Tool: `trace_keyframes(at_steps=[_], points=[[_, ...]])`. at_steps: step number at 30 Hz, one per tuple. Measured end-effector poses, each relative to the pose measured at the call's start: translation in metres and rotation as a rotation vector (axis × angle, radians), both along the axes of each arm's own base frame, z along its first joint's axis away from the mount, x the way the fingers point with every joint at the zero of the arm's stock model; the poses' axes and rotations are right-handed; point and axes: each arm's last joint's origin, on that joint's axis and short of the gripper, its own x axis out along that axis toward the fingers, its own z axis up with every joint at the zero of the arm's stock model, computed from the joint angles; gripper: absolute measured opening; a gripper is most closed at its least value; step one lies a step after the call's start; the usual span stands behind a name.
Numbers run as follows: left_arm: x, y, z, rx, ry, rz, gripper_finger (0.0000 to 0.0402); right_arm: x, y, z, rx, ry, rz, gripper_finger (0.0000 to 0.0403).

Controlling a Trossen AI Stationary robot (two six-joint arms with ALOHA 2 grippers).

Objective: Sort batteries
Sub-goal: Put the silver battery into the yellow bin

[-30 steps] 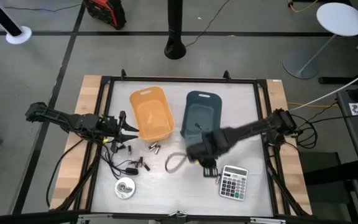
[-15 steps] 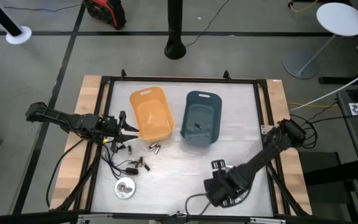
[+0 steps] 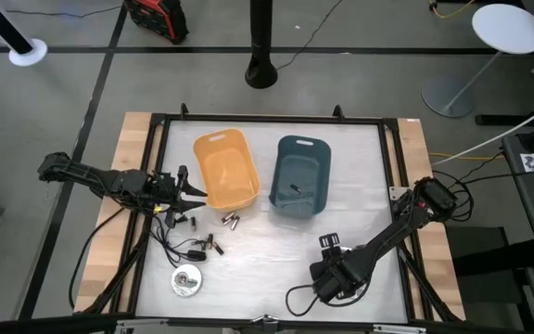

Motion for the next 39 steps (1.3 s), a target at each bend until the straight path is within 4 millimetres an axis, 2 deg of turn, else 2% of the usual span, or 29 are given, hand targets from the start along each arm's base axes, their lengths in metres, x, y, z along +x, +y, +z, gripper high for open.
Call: trace_keyframes(at_steps=[16,20,27,39], points=[[0.000,0.000,-0.004,0.007,0.040,0.000,0.0116,0.006,0.004,-0.001,0.025,-0.054,0.140,0.0154],[0.000,0.000,-0.004,0.007,0.040,0.000,0.0116,0.004,0.002,-0.007,0.002,-0.052,0.180,0.0154],[0.000,0.000,-0.004,0.007,0.040,0.000,0.0116,0.000,-0.001,-0.019,-0.008,-0.038,0.183,0.0154],[0.000,0.000,-0.004,0.007,0.040,0.001,0.0116,-0.001,-0.001,-0.019,0.007,-0.026,0.212,0.0154]])
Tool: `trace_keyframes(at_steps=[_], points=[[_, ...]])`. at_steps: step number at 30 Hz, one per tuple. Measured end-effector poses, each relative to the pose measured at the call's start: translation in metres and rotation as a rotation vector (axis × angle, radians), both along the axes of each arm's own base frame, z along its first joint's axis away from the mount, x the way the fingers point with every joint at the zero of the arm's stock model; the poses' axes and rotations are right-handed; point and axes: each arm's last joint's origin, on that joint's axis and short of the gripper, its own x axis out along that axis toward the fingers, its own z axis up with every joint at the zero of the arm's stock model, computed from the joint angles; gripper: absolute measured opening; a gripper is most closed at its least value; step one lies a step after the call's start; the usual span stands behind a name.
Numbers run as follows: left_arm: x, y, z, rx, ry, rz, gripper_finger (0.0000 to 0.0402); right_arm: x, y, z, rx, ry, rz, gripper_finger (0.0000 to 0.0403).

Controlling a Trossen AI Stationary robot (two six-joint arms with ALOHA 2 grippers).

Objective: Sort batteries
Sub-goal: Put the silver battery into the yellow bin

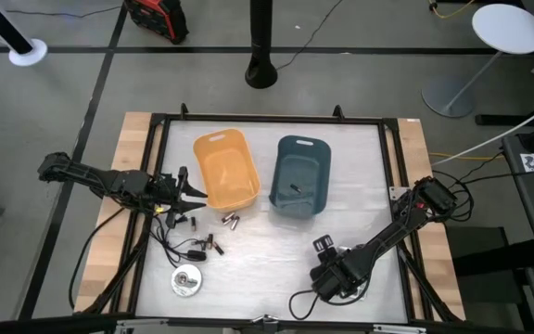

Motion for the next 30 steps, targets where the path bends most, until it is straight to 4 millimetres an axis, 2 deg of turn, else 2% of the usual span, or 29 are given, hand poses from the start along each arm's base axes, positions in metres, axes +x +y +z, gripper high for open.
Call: trace_keyframes(at_steps=[9,19,27,30], points=[[0.000,0.000,0.000,0.000,0.000,-0.001,0.0116,0.002,0.001,0.000,0.011,-0.014,0.020,0.0154],[0.000,0.000,0.000,0.001,0.001,0.000,0.0116,0.009,0.007,-0.021,0.007,-0.005,0.023,0.0154],[0.000,0.000,0.000,0.000,0.000,-0.001,0.0116,0.009,0.007,-0.022,0.010,-0.008,-0.022,0.0153],[0.000,0.000,0.000,0.000,0.000,-0.001,0.0116,0.009,0.008,-0.023,0.024,0.000,-0.040,0.0142]])
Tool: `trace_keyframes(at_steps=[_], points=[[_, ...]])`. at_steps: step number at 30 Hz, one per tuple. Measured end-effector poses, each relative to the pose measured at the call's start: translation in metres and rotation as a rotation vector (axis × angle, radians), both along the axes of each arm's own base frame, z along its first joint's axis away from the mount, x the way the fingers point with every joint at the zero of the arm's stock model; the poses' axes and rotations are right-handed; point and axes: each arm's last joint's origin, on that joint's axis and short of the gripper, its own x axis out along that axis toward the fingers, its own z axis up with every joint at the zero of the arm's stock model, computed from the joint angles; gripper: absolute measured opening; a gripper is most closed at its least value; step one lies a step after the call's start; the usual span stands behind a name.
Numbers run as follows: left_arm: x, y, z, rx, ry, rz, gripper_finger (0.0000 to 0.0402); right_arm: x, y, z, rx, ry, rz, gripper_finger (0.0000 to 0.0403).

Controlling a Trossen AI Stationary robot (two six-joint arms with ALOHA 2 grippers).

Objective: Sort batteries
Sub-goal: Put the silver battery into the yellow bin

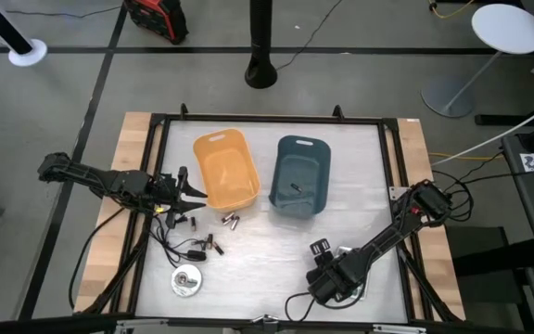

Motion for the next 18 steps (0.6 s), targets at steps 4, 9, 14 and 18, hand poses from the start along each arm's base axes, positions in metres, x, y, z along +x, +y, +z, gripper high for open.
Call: trace_keyframes(at_steps=[4,9,14,18], points=[[0.000,0.000,0.000,0.000,0.000,0.000,0.0116,0.000,0.001,-0.001,0.022,0.015,0.000,0.0101],[0.000,0.000,0.000,0.000,0.000,0.000,0.0116,0.000,0.001,-0.001,0.030,0.024,-0.002,0.0041],[0.000,0.000,0.000,0.000,0.000,0.000,0.0116,0.003,0.000,0.004,0.024,0.026,-0.008,0.0018],[0.000,0.000,0.000,0.000,0.000,0.000,0.0116,0.012,-0.003,0.012,0.025,0.027,-0.028,0.0031]])
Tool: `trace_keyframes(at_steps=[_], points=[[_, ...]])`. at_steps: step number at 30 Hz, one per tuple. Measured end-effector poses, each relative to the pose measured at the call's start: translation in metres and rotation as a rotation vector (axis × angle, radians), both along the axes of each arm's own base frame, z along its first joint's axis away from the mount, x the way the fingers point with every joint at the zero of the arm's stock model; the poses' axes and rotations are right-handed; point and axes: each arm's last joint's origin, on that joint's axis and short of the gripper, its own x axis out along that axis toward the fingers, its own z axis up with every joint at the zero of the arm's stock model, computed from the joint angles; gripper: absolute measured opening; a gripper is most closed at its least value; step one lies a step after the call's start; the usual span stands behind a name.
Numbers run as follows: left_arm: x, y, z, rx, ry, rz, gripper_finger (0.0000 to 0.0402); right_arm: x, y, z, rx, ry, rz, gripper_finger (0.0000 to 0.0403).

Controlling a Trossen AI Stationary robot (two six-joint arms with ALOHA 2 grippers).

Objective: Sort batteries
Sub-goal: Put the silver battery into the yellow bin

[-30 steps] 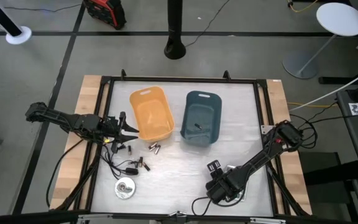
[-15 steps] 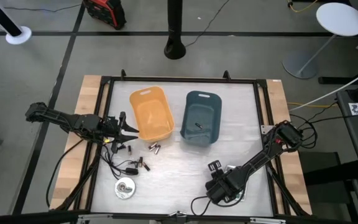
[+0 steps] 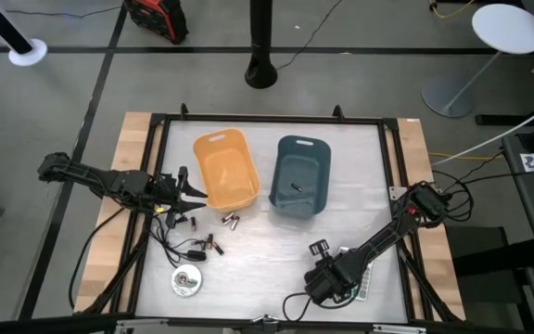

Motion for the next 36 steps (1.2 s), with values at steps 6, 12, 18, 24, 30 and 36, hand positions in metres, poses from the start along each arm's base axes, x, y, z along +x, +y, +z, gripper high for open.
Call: trace_keyframes(at_steps=[6,12,18,24,30,36], points=[[0.000,0.000,0.000,0.003,-0.001,0.000,0.0116,0.026,-0.014,0.017,0.032,-0.067,-0.063,0.0033],[0.000,0.000,0.000,0.001,-0.003,0.000,0.0116,0.058,-0.037,0.041,0.038,-0.182,-0.121,0.0033],[0.000,0.000,0.000,-0.001,-0.003,0.000,0.0116,0.100,-0.064,0.078,0.044,-0.411,-0.062,0.0033],[0.000,0.000,0.001,-0.048,-0.003,0.004,0.0116,0.141,-0.105,0.107,0.018,-0.709,-0.026,0.0033],[0.000,0.000,0.001,-0.078,-0.002,0.005,0.0116,0.164,-0.161,0.120,-0.016,-0.875,-0.059,0.0033],[0.001,0.000,0.008,-0.099,-0.075,0.002,0.0116,0.172,-0.215,0.112,0.000,-0.857,-0.141,0.0033]])
